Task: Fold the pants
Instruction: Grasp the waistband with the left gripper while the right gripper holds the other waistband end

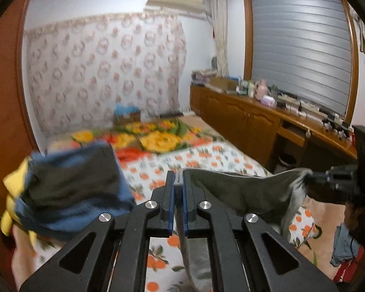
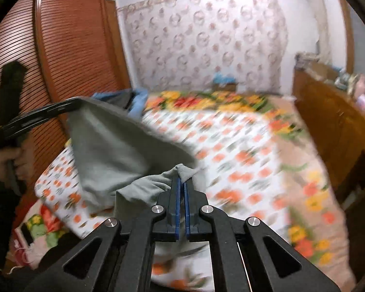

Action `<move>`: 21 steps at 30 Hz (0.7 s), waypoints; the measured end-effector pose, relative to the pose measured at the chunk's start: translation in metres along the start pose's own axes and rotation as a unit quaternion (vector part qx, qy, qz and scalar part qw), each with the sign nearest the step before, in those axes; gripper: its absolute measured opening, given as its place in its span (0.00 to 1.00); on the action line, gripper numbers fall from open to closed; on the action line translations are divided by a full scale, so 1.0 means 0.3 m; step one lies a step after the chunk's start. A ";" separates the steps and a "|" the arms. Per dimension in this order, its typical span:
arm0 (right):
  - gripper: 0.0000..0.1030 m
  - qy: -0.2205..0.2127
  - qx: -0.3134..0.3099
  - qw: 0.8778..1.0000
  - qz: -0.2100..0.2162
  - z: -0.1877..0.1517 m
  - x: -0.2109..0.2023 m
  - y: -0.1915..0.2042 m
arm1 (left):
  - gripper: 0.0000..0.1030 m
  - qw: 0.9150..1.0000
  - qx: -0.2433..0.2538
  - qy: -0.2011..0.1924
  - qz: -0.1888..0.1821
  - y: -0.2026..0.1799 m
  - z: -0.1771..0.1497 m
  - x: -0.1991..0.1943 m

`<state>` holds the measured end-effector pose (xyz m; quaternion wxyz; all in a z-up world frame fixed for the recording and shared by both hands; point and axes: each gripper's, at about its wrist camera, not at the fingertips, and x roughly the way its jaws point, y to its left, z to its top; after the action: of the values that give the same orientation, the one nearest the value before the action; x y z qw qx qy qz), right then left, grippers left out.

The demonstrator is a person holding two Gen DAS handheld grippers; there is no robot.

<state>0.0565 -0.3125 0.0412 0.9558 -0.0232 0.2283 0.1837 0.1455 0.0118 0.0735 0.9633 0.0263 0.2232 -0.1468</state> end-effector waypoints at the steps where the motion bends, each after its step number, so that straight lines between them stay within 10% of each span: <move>1: 0.02 -0.010 -0.005 1.000 -0.011 0.029 -0.024 -0.014 | 0.05 1.000 0.004 -0.009 0.004 -0.001 0.021 -0.027; 11: 0.02 -0.097 -0.044 0.994 -0.036 0.180 -0.285 -0.005 | 0.05 0.995 0.047 -0.083 0.024 -0.027 0.174 -0.294; 21: 0.02 -0.141 -0.096 0.985 -0.035 0.096 -0.507 0.044 | 0.05 0.993 0.055 -0.107 0.009 -0.037 0.209 -0.414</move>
<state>-0.0619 -0.3483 0.1351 0.9777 -0.0966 0.0712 0.1724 0.0623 0.0275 0.1845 0.9801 0.0650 0.1098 -0.1519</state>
